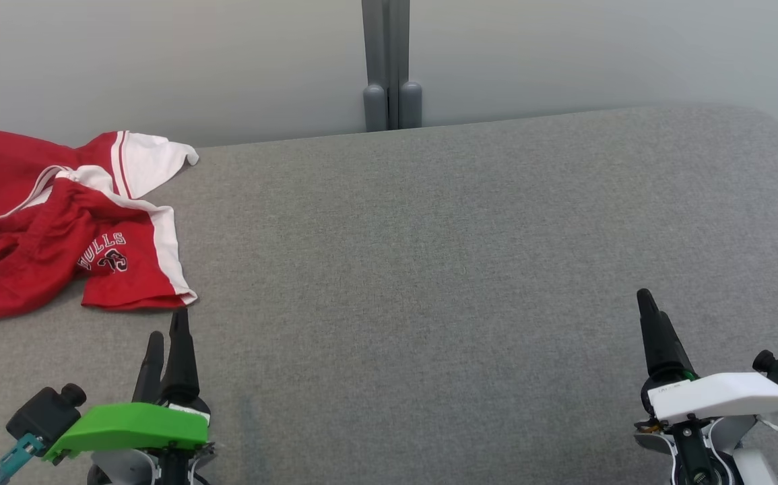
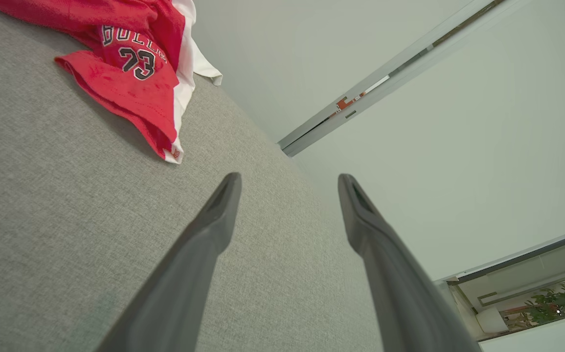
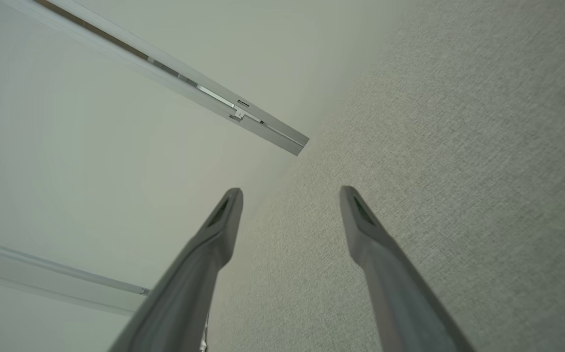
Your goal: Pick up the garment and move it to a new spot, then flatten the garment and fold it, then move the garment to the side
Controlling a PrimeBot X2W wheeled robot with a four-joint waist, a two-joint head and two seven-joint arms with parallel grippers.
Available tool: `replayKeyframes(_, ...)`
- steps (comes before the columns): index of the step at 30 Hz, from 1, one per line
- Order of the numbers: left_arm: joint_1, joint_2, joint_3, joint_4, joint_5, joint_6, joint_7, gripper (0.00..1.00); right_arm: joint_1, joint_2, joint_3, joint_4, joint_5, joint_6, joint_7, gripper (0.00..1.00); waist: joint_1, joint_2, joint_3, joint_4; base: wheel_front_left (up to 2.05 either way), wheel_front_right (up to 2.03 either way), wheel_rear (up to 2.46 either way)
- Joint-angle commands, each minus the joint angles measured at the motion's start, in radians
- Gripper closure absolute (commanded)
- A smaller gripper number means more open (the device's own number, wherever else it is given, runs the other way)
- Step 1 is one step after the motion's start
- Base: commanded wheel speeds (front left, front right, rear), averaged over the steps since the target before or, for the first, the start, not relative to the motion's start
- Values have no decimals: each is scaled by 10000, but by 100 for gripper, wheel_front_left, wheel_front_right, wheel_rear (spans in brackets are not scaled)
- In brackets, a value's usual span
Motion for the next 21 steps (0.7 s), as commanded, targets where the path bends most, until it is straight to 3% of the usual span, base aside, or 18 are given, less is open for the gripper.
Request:
replayKeyframes(1,8,69,-58,-219,441,50,-107,0,-39,-55,63,-201,-409,5,-117,0,0,0,0,-1,0,0,0)
replayKeyframes(21,280,91,-635,-240,3338,327,-720,0,3,-78,514,-171,-3726,6,-734,0,0,0,8,10,0,0,0)
